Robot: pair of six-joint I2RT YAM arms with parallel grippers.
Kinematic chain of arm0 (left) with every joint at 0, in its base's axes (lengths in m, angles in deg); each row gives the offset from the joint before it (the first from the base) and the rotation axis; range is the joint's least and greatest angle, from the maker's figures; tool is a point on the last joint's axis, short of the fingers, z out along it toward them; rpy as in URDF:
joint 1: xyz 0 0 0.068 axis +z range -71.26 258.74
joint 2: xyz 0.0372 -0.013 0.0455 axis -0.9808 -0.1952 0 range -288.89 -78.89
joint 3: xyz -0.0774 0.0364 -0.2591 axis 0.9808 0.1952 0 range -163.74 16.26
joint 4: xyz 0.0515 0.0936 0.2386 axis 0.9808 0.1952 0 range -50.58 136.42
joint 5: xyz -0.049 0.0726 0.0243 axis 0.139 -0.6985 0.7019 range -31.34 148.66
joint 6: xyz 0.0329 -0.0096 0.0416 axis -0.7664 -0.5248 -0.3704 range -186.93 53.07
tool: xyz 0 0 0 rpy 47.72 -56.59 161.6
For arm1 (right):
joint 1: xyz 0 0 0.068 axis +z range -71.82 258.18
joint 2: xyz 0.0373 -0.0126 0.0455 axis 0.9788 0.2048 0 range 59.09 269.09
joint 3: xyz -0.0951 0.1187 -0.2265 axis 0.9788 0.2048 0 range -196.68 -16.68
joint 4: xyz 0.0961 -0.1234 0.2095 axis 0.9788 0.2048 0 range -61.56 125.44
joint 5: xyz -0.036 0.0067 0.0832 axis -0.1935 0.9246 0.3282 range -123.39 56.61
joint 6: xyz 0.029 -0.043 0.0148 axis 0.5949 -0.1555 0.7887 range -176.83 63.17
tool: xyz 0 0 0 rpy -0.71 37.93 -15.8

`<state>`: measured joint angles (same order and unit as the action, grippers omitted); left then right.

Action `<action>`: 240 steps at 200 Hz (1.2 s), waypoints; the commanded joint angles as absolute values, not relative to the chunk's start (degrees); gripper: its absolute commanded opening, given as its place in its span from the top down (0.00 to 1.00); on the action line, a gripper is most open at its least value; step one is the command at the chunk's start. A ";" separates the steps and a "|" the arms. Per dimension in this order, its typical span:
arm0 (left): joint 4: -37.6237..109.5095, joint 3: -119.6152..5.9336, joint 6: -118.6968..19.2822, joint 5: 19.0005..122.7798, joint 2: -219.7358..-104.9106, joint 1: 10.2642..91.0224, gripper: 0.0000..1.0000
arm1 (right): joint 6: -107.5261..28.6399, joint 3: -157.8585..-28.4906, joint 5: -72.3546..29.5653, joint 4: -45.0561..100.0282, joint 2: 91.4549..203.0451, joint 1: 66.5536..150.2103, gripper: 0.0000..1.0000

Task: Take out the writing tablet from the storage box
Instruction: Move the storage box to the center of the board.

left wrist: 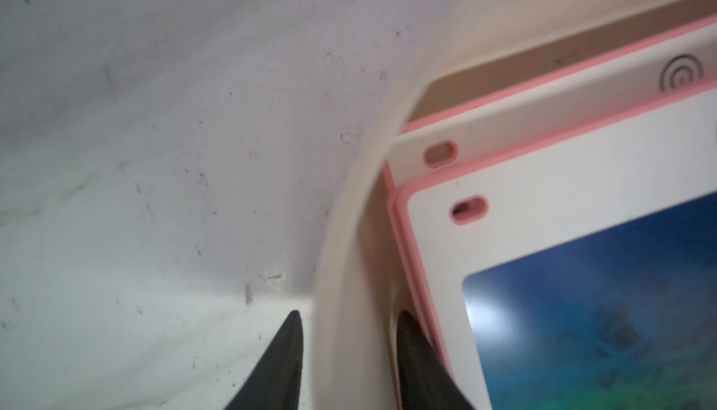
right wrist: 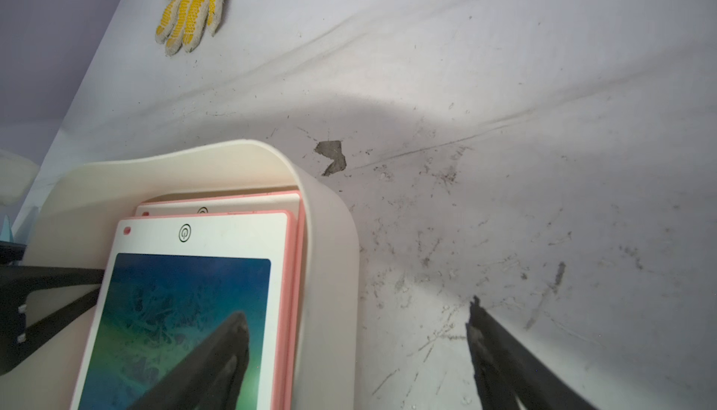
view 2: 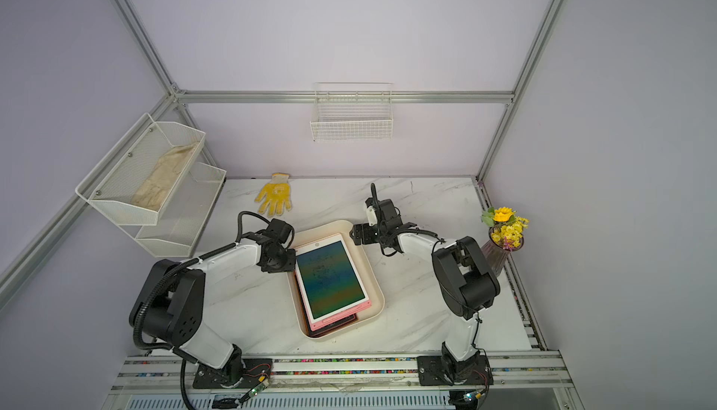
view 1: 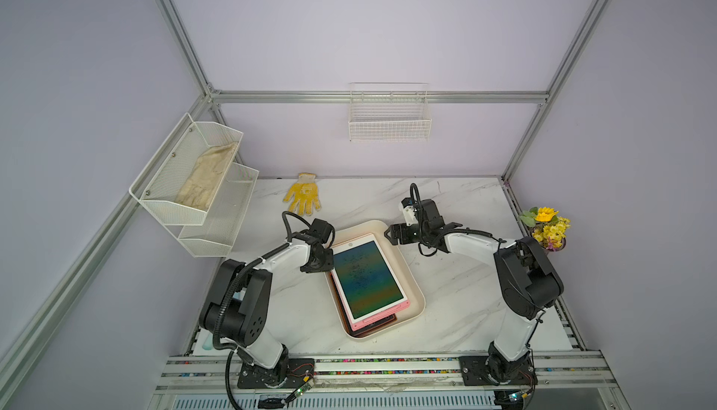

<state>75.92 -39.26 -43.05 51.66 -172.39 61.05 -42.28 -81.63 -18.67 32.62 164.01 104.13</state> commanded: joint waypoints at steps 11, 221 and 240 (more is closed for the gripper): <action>78.38 -47.21 -50.09 45.57 -174.96 64.56 0.66 | -41.62 -84.07 -17.88 31.48 166.19 104.85 0.11; 86.49 -92.25 -61.15 47.91 -200.45 71.44 0.36 | -55.64 -112.54 -29.09 34.85 183.94 106.74 0.08; 86.64 -92.29 -60.75 46.58 -198.61 71.45 0.31 | -58.27 -114.61 -28.88 34.58 185.43 106.70 0.08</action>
